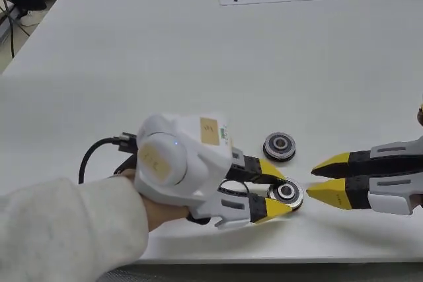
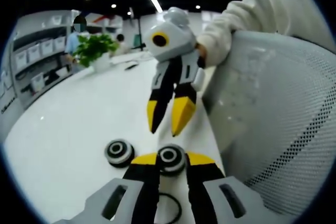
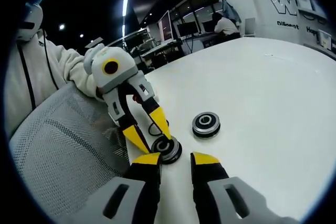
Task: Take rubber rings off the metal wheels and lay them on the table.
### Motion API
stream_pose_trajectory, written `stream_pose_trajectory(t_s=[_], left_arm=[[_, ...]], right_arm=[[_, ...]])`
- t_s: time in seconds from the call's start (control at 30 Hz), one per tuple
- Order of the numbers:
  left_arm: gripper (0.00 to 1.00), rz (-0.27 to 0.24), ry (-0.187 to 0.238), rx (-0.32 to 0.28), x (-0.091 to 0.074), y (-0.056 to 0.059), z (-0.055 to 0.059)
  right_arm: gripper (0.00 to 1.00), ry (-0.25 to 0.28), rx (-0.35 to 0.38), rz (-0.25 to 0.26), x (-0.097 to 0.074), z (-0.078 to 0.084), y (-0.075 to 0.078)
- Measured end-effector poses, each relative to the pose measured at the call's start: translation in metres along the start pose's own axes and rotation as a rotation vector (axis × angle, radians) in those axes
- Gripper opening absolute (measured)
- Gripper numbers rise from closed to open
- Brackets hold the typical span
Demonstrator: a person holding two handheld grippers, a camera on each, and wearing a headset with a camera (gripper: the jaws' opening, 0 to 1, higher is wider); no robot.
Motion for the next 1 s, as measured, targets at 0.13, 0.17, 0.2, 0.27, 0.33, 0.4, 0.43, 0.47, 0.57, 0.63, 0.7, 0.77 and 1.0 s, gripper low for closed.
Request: stream_pose_trajectory(t_s=[0.13, 0.17, 0.2, 0.27, 0.33, 0.4, 0.43, 0.47, 0.57, 0.63, 0.7, 0.77, 1.0], left_arm=[[0.13, 0.001, 0.017, -0.005, -0.0003, 0.0000, -0.0031], [0.11, 0.003, 0.016, -0.001, 0.0001, 0.0004, -0.0030], [0.10, 0.007, 0.009, 0.007, 0.0005, 0.0008, -0.0017], [0.10, 0.009, 0.012, 0.016, 0.0022, 0.0008, -0.0013], [0.08, 0.015, 0.010, 0.024, 0.0033, 0.0019, -0.0005], [0.07, 0.023, 0.007, 0.032, 0.0040, 0.0032, 0.0004], [0.07, 0.022, 0.005, 0.040, 0.0043, 0.0030, 0.0006], [0.06, 0.019, 0.002, 0.052, 0.0042, 0.0025, 0.0007], [0.06, 0.021, 0.005, 0.049, 0.0038, 0.0031, 0.0008], [0.06, 0.022, 0.005, 0.052, 0.0036, 0.0033, 0.0008], [0.06, 0.023, 0.004, 0.058, 0.0036, 0.0037, 0.0009], [0.05, 0.026, 0.005, 0.060, 0.0036, 0.0042, 0.0007], [0.05, 0.027, 0.006, 0.062, 0.0032, 0.0047, 0.0005]], right_arm=[[0.19, -0.001, -0.001, 0.000, 0.0002, 0.0003, -0.0001], [0.19, -0.001, -0.001, 0.000, 0.0003, 0.0002, -0.0001], [0.19, 0.000, -0.001, 0.001, 0.0003, 0.0001, -0.0001], [0.19, 0.000, -0.002, 0.001, 0.0003, 0.0002, 0.0000], [0.18, 0.000, -0.001, 0.001, 0.0004, 0.0001, -0.0001], [0.18, 0.001, 0.000, 0.002, 0.0004, 0.0002, 0.0000], [0.18, 0.000, 0.000, 0.002, 0.0005, 0.0004, 0.0000], [0.18, -0.001, -0.001, 0.001, 0.0005, 0.0006, 0.0000], [0.18, -0.002, -0.002, -0.001, 0.0007, 0.0006, -0.0003], [0.18, 0.000, 0.000, 0.000, 0.0006, 0.0006, -0.0002], [0.18, 0.000, -0.001, 0.001, 0.0005, 0.0006, 0.0002], [0.18, 0.000, 0.000, 0.000, 0.0006, 0.0007, -0.0001], [0.18, 0.001, -0.002, 0.001, 0.0002, 0.0005, 0.0004]])
Point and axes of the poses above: the centre of the closed fingertips' face, and the gripper's own axes: x roughly forward along the fingers, y roughly to its right, z roughly out of its underside, the point moved 4 cm from there along -x, roughly backward along the fingers, and after that the axes turned 15 degrees about y, right-handed, at the moved point
